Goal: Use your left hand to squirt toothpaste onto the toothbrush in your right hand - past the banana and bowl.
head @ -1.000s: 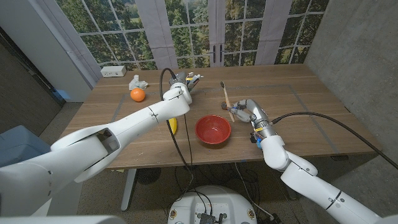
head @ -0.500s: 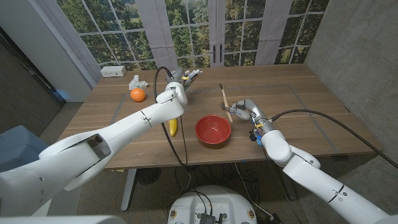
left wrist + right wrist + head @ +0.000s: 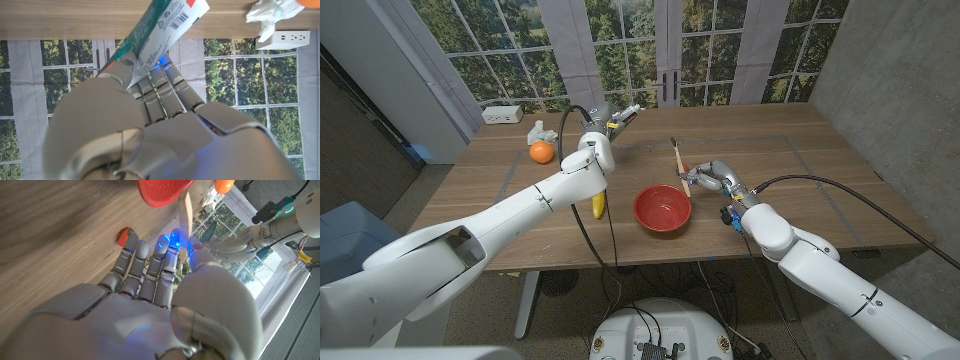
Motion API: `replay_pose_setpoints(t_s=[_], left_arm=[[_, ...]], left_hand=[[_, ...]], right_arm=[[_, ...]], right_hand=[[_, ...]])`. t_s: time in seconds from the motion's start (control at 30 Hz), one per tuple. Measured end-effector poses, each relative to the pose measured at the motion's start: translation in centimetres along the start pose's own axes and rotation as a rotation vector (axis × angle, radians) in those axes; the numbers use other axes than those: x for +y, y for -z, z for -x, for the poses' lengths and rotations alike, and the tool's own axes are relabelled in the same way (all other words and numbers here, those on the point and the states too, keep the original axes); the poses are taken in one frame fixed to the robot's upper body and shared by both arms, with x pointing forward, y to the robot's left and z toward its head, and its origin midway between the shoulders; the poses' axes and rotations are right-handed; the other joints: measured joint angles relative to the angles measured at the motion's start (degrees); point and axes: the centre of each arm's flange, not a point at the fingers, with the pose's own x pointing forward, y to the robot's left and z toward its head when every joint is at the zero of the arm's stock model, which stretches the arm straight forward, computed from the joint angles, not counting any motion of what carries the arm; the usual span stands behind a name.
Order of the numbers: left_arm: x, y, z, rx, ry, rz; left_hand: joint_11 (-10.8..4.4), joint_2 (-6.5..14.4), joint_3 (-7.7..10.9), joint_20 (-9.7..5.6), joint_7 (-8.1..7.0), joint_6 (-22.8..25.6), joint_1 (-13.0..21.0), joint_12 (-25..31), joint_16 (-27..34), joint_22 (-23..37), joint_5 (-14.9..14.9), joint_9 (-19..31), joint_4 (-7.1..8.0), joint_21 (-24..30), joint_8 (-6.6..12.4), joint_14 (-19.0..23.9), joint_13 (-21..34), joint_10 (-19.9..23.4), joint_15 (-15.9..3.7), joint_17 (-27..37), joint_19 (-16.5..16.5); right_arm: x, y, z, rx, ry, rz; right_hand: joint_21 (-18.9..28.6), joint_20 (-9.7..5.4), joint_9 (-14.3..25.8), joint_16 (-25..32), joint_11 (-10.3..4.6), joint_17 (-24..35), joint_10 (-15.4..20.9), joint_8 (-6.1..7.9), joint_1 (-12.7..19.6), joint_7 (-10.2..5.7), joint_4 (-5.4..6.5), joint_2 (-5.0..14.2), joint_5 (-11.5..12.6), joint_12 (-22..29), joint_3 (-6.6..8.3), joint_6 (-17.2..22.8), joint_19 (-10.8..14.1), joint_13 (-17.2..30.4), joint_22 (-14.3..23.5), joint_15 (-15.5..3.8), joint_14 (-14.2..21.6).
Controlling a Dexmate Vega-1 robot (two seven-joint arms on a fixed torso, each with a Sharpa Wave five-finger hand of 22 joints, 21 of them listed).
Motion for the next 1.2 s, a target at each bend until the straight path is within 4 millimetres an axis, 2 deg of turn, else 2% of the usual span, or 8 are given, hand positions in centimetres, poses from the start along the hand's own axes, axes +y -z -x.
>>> replay_pose_setpoints(t_s=[0.1,0.5,1.2], left_arm=[[0.5,0.1,0.3,-0.012,-0.020,-0.010],[2.3,0.4,1.6,-0.072,-0.106,-0.095],[6.1,0.6,2.6,-0.214,-0.181,-0.238]], left_hand=[[-0.09,0.1,0.00,0.00,0.21,0.2,0.1,0.0,0.4,0.1,0.0,0.1,0.00,0.2,0.00,0.0,0.0,0.1,0.00,0.3,0.0],[-0.60,0.0,-0.48,0.06,-0.70,1.1,0.6,0.3,0.4,0.1,0.0,0.2,0.00,0.4,0.00,0.0,0.3,0.6,-0.02,0.5,-0.3],[-1.31,-0.3,-1.42,0.22,-1.83,2.2,1.5,0.5,0.9,0.1,0.0,0.2,0.00,0.9,0.24,0.2,0.8,1.4,-0.22,0.6,-1.4]], right_arm=[[0.0,0.0,-0.1,0.006,-0.014,-0.016],[0.0,-0.1,-0.4,0.030,-0.073,-0.078],[-0.4,-0.3,-1.4,0.082,-0.161,-0.179]], right_hand=[[0.0,0.00,0.3,0.0,0.09,0.0,-0.1,-0.01,0.0,0.01,0.00,0.01,0.0,0.0,0.00,0.0,0.0,0.0,0.0,-0.21,-0.2],[0.3,-0.42,0.5,0.1,0.27,0.0,-0.3,-0.08,-0.1,0.02,0.00,0.08,0.2,0.2,0.00,0.0,-0.4,0.1,0.0,-0.21,-0.2],[0.8,0.31,1.6,1.7,0.83,-0.4,-0.8,-0.30,0.0,0.94,0.17,0.07,0.8,0.6,-0.17,-0.6,-1.1,0.2,0.0,-0.11,-0.9]])
